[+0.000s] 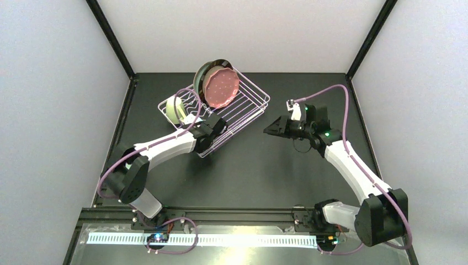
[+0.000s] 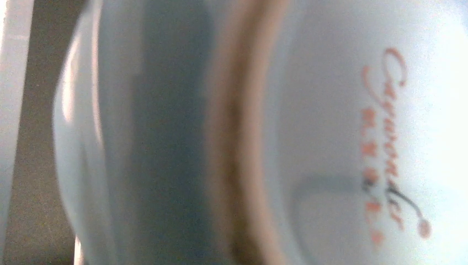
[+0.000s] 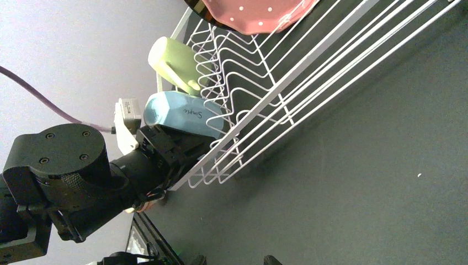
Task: Load the mixed dishes into the dish rack
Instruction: Place the upside down cup on the dish rack.
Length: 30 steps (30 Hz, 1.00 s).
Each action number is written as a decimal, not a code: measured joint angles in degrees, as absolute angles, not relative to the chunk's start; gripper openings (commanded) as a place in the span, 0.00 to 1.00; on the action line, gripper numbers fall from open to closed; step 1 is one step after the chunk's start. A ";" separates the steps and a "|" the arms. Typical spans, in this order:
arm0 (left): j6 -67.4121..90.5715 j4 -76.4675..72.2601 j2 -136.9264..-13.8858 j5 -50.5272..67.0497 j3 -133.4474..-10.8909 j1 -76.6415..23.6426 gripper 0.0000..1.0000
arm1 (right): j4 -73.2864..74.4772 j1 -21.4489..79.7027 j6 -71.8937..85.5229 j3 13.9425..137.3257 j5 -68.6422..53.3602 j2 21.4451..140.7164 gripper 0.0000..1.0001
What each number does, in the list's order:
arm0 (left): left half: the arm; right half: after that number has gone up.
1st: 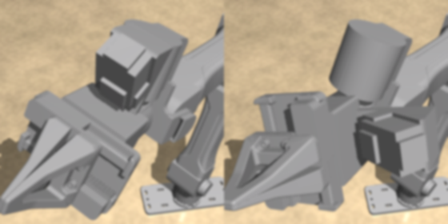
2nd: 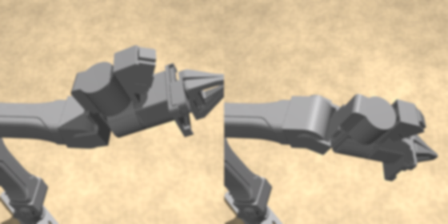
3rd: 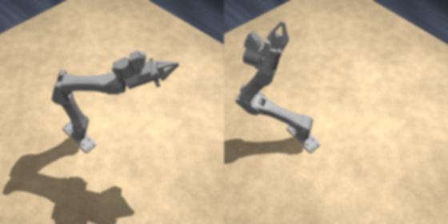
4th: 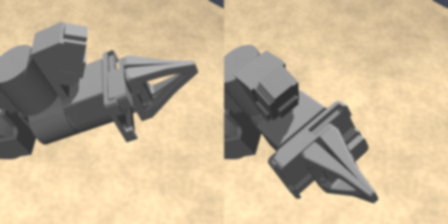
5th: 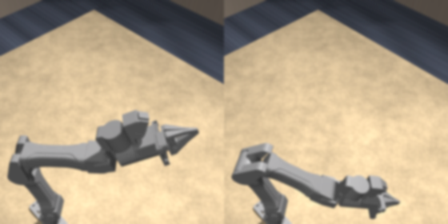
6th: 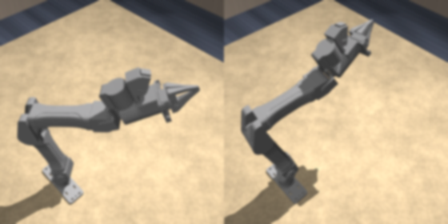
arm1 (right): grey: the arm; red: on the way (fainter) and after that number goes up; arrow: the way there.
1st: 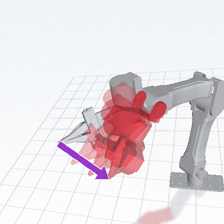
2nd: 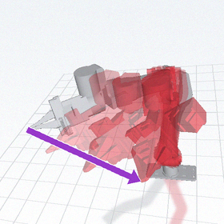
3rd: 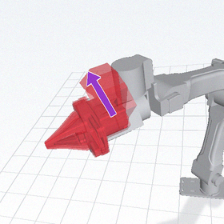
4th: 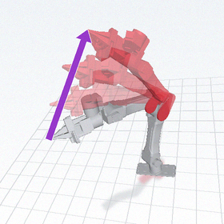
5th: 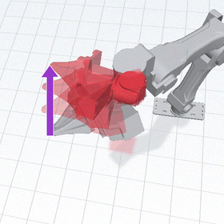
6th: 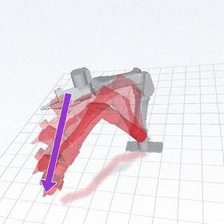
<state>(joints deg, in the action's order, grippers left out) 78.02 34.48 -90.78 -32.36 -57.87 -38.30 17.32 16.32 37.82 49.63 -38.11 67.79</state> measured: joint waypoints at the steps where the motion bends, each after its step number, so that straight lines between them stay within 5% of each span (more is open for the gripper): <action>1: 78.02 34.48 -90.76 -32.34 -57.87 -38.30 0.67 | 17.17 16.32 37.85 49.63 -38.11 67.88 0.59; 30: 77.14 37.47 -88.82 -30.61 -58.70 -37.89 0.68 | 15.40 16.32 38.46 49.63 -38.54 69.30 0.59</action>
